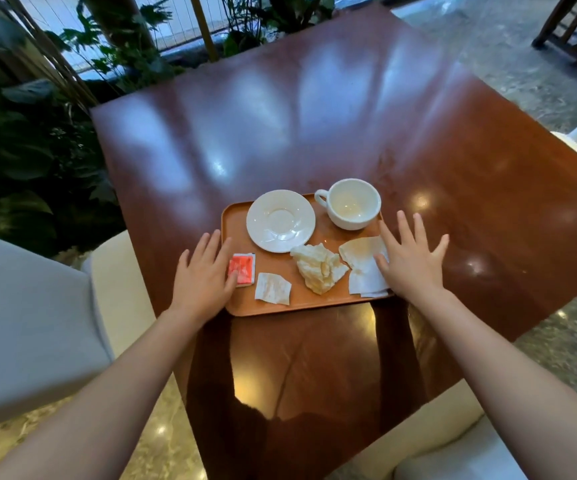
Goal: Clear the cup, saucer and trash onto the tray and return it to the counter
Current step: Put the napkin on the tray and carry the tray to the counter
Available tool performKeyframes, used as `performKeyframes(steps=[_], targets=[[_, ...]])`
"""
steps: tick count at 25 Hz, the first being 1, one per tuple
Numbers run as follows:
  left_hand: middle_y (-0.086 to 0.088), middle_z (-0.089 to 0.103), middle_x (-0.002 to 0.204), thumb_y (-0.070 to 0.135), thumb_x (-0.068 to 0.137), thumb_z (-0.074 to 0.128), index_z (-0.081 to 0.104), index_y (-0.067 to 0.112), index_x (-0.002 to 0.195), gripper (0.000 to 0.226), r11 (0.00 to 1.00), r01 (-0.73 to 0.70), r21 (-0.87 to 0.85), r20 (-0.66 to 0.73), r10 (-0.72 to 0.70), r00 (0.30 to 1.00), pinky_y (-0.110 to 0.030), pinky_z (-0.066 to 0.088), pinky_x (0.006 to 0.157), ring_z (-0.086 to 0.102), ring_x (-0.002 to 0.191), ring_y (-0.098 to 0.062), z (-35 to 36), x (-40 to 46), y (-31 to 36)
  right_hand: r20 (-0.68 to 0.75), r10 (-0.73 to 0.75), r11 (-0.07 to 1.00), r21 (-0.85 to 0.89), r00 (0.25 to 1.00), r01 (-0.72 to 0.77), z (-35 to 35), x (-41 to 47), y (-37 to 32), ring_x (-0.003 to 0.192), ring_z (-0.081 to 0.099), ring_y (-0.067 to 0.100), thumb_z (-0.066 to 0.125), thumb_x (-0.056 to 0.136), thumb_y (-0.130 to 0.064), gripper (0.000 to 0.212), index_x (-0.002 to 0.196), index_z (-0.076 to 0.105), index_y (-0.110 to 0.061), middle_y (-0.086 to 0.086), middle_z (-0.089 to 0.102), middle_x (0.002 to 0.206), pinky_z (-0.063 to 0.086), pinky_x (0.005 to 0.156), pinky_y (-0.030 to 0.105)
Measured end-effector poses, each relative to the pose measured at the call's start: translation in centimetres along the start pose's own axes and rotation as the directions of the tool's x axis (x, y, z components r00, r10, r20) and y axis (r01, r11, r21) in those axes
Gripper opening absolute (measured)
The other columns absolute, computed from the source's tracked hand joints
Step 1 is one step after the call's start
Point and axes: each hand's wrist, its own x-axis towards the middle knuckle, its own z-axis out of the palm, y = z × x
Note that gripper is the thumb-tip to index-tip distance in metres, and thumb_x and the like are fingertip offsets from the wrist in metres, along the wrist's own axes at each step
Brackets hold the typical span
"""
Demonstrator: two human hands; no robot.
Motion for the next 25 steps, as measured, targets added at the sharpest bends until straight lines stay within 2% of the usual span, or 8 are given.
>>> performKeyframes(steps=[3, 5, 6, 10, 13, 17, 20, 25], targets=[[-0.008, 0.026, 0.155, 0.037, 0.094, 0.037, 0.025, 0.013, 0.146, 0.058, 0.997, 0.070, -0.006, 0.053, -0.070, 0.996, -0.044, 0.026, 0.110, 0.020, 0.142, -0.023, 0.0, 1.2, -0.2, -0.027, 0.034, 0.999, 0.044, 0.999, -0.033, -0.1, 1.0, -0.2, 0.138, 0.027, 0.031, 0.044, 0.092, -0.023, 0.047, 0.139, 0.038, -0.018, 0.015, 0.037, 0.147, 0.025, 0.106, 0.057], [-0.010, 0.040, 0.146, 0.030, 0.093, 0.043, 0.029, 0.010, 0.144, 0.056, 0.992, 0.100, -0.082, 0.054, -0.096, 0.994, -0.044, 0.039, 0.101, 0.035, 0.133, -0.027, -0.2, 1.6, 0.1, -0.042, 0.035, 0.994, 0.107, 0.999, -0.031, -0.3, 1.5, -0.2, 0.117, 0.047, 0.034, 0.044, 0.090, -0.012, 0.045, 0.135, 0.045, -0.014, 0.016, 0.054, 0.126, 0.041, 0.091, 0.047], [-0.011, 0.045, 0.141, 0.026, 0.093, 0.045, 0.031, 0.010, 0.143, 0.054, 0.981, 0.125, -0.146, 0.051, -0.118, 0.992, -0.043, 0.043, 0.095, 0.041, 0.127, -0.029, -0.4, 1.8, 0.3, -0.031, 0.035, 0.987, 0.159, 0.999, -0.029, -0.4, 1.6, -0.2, 0.108, 0.051, 0.035, 0.043, 0.090, -0.008, 0.045, 0.134, 0.045, -0.013, 0.016, 0.057, 0.118, 0.045, 0.082, 0.043], [-0.011, 0.053, 0.127, 0.023, 0.090, 0.053, 0.037, 0.013, 0.139, 0.053, 0.907, 0.202, -0.369, 0.067, -0.191, 0.979, -0.041, 0.048, 0.086, 0.051, 0.113, -0.028, -1.0, 2.4, 0.5, 0.005, 0.120, 0.914, 0.389, 0.993, -0.112, -0.7, 2.0, -0.4, 0.098, 0.057, 0.040, 0.040, 0.089, -0.006, 0.038, 0.126, 0.048, -0.010, 0.017, 0.059, 0.110, 0.046, 0.073, 0.040], [-0.010, 0.060, 0.114, 0.026, 0.087, 0.060, 0.047, 0.014, 0.128, 0.046, 0.811, 0.281, -0.514, 0.131, -0.249, 0.960, -0.039, 0.050, 0.081, 0.059, 0.100, -0.026, -1.4, 2.9, 0.7, 0.050, 0.160, 0.893, 0.417, 0.986, -0.167, -0.6, 2.3, -0.3, 0.090, 0.057, 0.039, 0.044, 0.087, -0.005, 0.022, 0.105, 0.058, -0.005, 0.018, 0.063, 0.101, 0.039, 0.066, 0.034], [-0.012, 0.066, 0.103, 0.017, 0.083, 0.066, 0.058, 0.004, 0.116, 0.037, 0.684, 0.468, -0.560, 0.257, -0.394, 0.883, -0.033, 0.052, 0.077, 0.062, 0.092, -0.024, -1.6, 3.8, 0.2, 0.180, 0.204, 0.839, 0.475, 0.962, -0.266, -0.8, 3.2, 0.2, 0.094, 0.057, 0.036, 0.048, 0.083, -0.003, 0.028, 0.106, 0.060, -0.013, 0.011, 0.065, 0.098, 0.038, 0.068, 0.031], [-0.009, 0.064, 0.101, 0.015, 0.080, 0.070, 0.058, 0.007, 0.110, 0.033, 0.627, 0.504, -0.594, 0.363, -0.350, 0.864, -0.040, 0.056, 0.081, 0.063, 0.090, -0.024, -1.4, 4.1, -0.6, 0.251, 0.180, 0.789, 0.540, 0.951, -0.292, -0.8, 3.7, 0.9, 0.088, 0.058, 0.030, 0.051, 0.080, -0.003, 0.024, 0.094, 0.058, -0.021, 0.005, 0.064, 0.087, 0.040, 0.067, 0.031], [-0.007, 0.062, 0.102, 0.007, 0.082, 0.067, 0.053, 0.011, 0.107, 0.029, 0.563, 0.486, -0.669, 0.401, -0.277, 0.873, -0.037, 0.058, 0.075, 0.063, 0.092, -0.022, -1.8, 3.6, -1.1, 0.261, 0.147, 0.745, 0.605, 0.954, -0.280, -1.4, 3.6, 1.4, 0.084, 0.058, 0.026, 0.059, 0.077, -0.004, 0.022, 0.091, 0.061, -0.021, -0.003, 0.062, 0.075, 0.049, 0.074, 0.034]])
